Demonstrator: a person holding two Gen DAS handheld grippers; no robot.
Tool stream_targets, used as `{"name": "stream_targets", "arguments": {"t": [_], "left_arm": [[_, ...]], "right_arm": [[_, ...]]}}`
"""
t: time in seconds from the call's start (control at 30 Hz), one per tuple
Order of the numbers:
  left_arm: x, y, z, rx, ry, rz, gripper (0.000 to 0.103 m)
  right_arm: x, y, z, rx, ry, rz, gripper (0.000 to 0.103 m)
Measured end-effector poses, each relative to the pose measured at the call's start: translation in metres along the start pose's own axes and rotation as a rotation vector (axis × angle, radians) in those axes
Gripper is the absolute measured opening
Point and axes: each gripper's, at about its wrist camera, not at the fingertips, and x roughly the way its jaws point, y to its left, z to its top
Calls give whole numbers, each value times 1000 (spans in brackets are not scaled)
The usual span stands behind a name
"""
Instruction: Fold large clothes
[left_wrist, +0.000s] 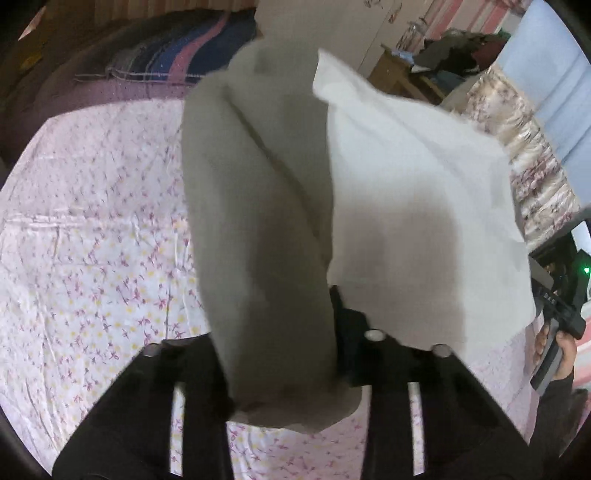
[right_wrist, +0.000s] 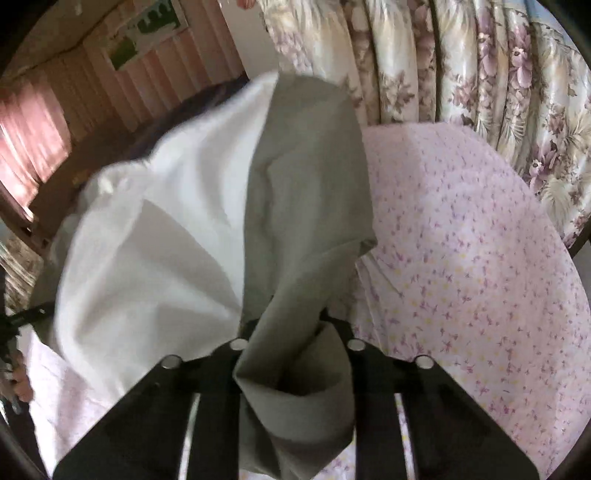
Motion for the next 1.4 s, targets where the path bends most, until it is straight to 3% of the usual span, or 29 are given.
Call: {"name": "stream_targets", "arguments": {"t": [0.13,0.3,0.37,0.47,0.57,0.63,0.67,0.7,0.77,0.87,1.0,1.07,1.17,1.27,1.3,1.33,1.37,1.4], "left_arm": [[-46,10,-10,-42,-86,-55,20],[-128,19,-53,-25,-175,-117,19],[-143,27,-79,-47,-173,-150,20],[-145,38,-125,-90,-103,-175,22],[-115,51,-172,-106,-21,-144,31],[-105,56,-183,-101,-18,-130,47],[-103,57,-185,-94,-32,-117,59],[-104,57,-186,-89,-49,-90,75],[-113,57,-183,-78,-87,0,92],[-132,56,-168,-30,-138,85,100],[-142,60,-127,4,-157,112,100],[-136,64,-105,2,-147,100,100],[-117,71,-72,-17,-87,6,100],[-82,71,-45,-39,13,13,99],[-71,74,-39,-52,43,26,93],[-65,76,-37,-60,57,35,86],[-60,77,-35,-66,70,35,66],[-56,75,-35,-65,82,20,50]], "right_arm": [[-40,12,-4,-15,-28,86,14],[-103,31,-36,-102,-86,155,12],[-128,34,-58,-129,-94,172,12],[-139,38,-91,-206,-49,129,13],[-114,36,-122,-285,46,12,19],[-98,27,-135,-269,88,-13,27],[-96,20,-137,-240,86,-3,37],[-98,12,-137,-202,76,14,47],[-109,-4,-130,-106,63,56,56],[-134,-17,-116,-35,0,110,74],[-142,-6,-82,-47,-86,27,78],[-129,3,-56,-45,-96,34,78],[-92,17,-25,-73,-21,14,79],[-51,27,-4,-117,86,-54,79],[-39,26,-1,-105,122,-59,73],[-30,25,0,-85,140,-45,60],[-25,28,-1,-90,147,-37,21],[-24,38,-2,-153,135,-76,8]]}}
